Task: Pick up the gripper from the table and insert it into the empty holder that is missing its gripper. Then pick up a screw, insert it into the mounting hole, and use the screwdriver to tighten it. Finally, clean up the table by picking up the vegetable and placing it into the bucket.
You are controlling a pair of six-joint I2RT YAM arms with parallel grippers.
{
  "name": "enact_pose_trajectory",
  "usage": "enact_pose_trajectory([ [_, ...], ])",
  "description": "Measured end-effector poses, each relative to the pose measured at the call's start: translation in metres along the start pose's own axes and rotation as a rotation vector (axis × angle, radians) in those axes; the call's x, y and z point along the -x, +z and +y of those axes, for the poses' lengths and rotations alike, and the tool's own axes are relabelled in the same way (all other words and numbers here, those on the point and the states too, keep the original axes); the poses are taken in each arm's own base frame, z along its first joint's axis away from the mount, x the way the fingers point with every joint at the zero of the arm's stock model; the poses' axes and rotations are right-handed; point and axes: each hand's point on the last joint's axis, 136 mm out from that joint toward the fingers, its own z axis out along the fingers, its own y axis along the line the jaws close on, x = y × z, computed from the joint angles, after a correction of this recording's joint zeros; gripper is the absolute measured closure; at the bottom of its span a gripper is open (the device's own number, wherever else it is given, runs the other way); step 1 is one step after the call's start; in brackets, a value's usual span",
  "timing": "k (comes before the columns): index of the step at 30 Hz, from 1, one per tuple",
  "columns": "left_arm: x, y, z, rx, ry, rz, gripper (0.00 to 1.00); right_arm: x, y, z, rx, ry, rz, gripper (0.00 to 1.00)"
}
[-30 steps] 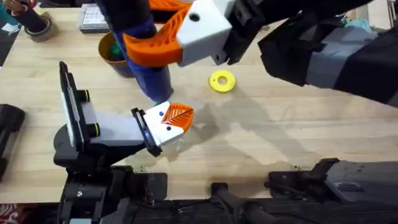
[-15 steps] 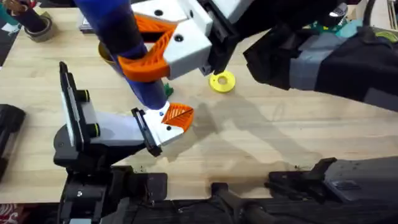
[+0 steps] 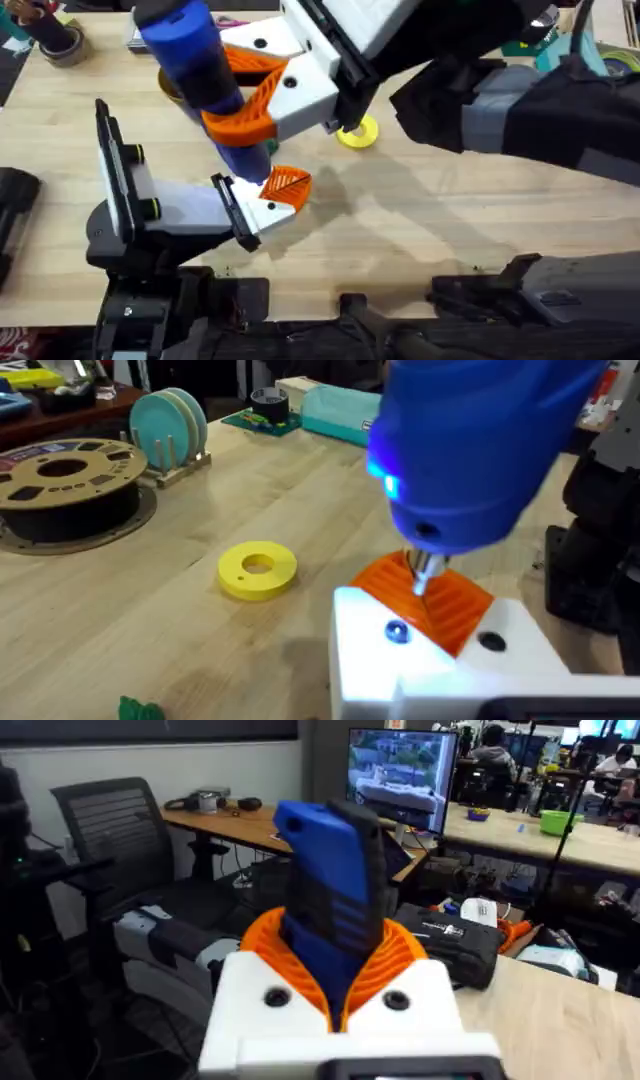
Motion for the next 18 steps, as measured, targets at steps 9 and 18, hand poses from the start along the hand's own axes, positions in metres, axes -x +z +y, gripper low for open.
enact_pose_trajectory([
  [9, 0.0001, 0.0, 0.0, 0.0, 0.0, 0.0, 0.997, -0.001, 0.0026, 0.0023, 0.009, -0.024, 0.0, 0.976],
  [18, 0.0, 0.0, 0.0, 0.0, 0.0, 0.0, 0.997, -0.0045, 0.0032, 0.0012, 0.007, -0.015, 0.007, 0.976],
])
